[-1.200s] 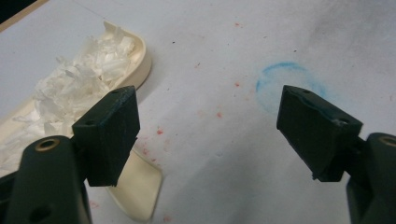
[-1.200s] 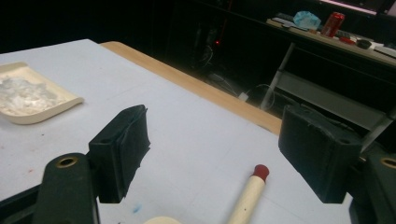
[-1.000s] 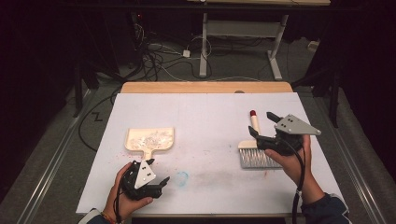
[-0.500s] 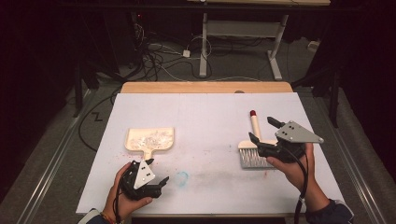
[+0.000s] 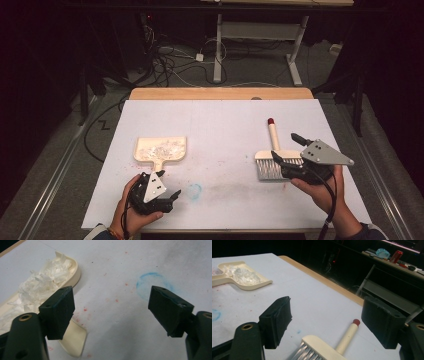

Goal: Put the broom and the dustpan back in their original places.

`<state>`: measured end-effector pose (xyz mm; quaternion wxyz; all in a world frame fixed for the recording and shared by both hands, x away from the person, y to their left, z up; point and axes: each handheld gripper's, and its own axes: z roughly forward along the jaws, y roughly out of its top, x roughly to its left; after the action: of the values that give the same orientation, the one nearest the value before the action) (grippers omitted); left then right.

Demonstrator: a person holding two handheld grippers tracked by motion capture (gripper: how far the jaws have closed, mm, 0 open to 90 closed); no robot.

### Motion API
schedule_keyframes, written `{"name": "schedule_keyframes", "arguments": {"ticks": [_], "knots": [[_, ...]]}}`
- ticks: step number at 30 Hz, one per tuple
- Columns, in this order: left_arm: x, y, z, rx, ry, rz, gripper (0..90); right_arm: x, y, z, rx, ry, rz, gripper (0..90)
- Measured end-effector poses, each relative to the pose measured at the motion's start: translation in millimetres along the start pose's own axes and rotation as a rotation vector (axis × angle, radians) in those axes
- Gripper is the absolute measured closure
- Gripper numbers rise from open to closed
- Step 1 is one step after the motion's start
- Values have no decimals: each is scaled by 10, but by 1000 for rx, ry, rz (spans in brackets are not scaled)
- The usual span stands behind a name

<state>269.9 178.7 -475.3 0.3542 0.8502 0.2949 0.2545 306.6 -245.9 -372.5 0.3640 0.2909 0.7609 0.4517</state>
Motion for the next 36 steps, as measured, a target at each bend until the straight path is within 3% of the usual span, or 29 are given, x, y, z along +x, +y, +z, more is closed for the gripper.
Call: {"name": "schedule_keyframes", "arguments": {"ticks": [7, 11, 23, 36], "knots": [[-5, 1, 6, 1, -5, 0, 207, 4, -117, -71, 23, -8, -15, 246], [-9, 0, 15, 6, -8, 3, 208, -1, -203, -111, 9, 1, -27, 246], [-8, -3, 24, 11, -17, 2, 208, -74, -473, -206, 25, -11, -19, 245], [-4, 4, 45, 11, -22, -3, 208, -71, -723, -288, 30, 11, -17, 245]]}}
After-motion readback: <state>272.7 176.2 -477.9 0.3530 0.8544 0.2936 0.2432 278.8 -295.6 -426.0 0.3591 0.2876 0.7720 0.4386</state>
